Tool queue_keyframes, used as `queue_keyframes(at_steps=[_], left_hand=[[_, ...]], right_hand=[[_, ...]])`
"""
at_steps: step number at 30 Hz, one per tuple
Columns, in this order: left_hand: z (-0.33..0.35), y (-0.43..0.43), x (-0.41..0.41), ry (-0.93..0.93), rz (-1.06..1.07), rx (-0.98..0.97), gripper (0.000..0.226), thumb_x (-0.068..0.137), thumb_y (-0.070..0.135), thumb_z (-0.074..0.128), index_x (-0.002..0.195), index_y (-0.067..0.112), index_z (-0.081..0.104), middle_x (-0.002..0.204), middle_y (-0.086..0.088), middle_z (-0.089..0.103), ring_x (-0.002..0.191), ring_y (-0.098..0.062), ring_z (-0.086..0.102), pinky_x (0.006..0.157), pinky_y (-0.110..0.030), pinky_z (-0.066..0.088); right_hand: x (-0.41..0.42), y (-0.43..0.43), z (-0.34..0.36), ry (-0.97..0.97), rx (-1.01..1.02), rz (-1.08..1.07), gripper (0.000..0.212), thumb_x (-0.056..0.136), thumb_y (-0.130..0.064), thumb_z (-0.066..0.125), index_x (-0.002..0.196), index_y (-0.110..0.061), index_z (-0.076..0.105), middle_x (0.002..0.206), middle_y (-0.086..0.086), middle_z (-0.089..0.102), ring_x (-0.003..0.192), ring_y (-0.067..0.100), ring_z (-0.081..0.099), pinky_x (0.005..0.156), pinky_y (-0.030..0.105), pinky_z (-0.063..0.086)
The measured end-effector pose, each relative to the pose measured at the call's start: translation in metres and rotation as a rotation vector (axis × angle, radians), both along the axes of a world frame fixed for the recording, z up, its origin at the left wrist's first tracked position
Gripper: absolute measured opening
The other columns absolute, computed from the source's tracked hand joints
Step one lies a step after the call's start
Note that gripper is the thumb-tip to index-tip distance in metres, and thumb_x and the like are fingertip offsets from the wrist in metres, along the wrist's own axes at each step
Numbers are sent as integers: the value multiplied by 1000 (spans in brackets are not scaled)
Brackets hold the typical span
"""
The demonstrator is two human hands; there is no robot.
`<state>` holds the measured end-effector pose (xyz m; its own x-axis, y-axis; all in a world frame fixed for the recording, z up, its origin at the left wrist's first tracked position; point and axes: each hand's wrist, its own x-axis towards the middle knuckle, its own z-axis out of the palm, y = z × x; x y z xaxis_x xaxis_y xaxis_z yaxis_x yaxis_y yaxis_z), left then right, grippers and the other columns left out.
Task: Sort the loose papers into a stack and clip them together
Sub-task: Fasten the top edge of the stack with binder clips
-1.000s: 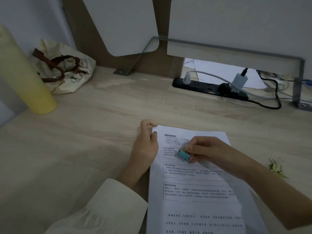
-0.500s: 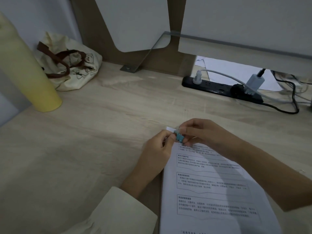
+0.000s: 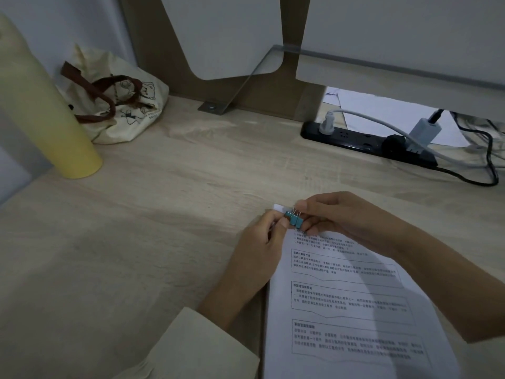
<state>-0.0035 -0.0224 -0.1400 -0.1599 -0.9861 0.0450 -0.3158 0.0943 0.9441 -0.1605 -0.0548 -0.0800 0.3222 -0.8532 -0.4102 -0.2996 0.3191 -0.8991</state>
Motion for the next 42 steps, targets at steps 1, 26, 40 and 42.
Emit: queue_keyframes(at_steps=[1, 26, 40, 42], left_hand=[[1, 1, 0, 9, -5, 9, 20, 96, 24, 43, 98, 11, 58, 76, 3, 56, 66, -6, 49, 59, -14, 36], [8, 5, 2, 139, -20, 144, 20, 98, 13, 34, 108, 29, 42, 106, 2, 63, 94, -12, 64, 77, -25, 53], [10, 4, 3, 231, -51, 194, 28, 97, 10, 36, 108, 36, 40, 98, 12, 65, 83, -5, 65, 69, -15, 54], [10, 4, 3, 235, -53, 195, 27, 97, 10, 37, 113, 32, 40, 98, 11, 65, 82, -4, 65, 68, -14, 53]], right_hand=[[0, 0, 0, -7, -17, 1, 35, 82, -30, 62, 97, 1, 70, 88, 12, 68, 76, 12, 63, 71, 13, 54], [6, -25, -3, 142, -497, 14, 8, 85, -11, 62, 77, -13, 66, 72, -3, 66, 65, -4, 60, 66, 7, 48], [0, -39, 1, 88, -403, 139, 9, 84, -11, 60, 82, -4, 65, 76, 2, 68, 72, 6, 62, 68, 10, 50], [3, -39, -1, 100, -435, 140, 10, 85, -8, 60, 85, 1, 65, 79, 8, 67, 72, 7, 62, 67, 10, 49]])
